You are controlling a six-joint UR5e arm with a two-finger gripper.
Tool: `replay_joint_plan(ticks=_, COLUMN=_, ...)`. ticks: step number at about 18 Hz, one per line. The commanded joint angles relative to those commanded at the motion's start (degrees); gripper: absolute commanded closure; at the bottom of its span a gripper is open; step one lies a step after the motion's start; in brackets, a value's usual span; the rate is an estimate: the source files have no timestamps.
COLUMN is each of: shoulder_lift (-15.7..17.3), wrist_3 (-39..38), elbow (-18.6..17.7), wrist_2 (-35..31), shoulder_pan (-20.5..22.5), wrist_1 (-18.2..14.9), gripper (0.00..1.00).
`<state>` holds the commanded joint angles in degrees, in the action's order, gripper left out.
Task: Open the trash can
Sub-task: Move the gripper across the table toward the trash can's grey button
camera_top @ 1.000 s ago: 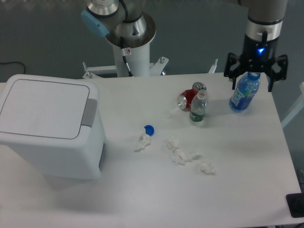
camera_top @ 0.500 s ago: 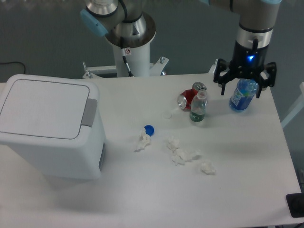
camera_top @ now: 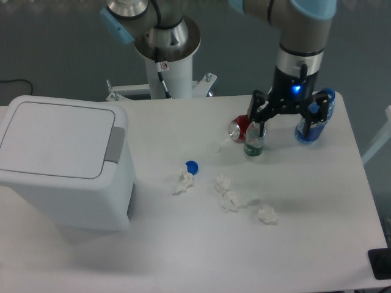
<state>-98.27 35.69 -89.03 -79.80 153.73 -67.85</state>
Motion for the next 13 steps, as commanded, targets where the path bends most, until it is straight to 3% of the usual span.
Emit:
replay_joint_plan(ticks=5, shoulder_lift=0.97, wrist_3=-0.97, elbow=1.31, wrist_2=-0.09, shoulder_pan=-2.90, wrist_1=-1.75, gripper=0.00)
replay_joint_plan(ticks=8, shoulder_lift=0.71, wrist_3=-6.23, elbow=3.07, wrist_2=-0.09, shoulder_pan=-4.83, wrist_1=-2.37, gripper=0.00)
replay_joint_plan(ticks=13, shoulder_lift=0.89, wrist_3=-8.44, elbow=2.90, wrist_2=-2.37, shoulder_pan=-8.52, wrist_1=-2.64, gripper=0.02)
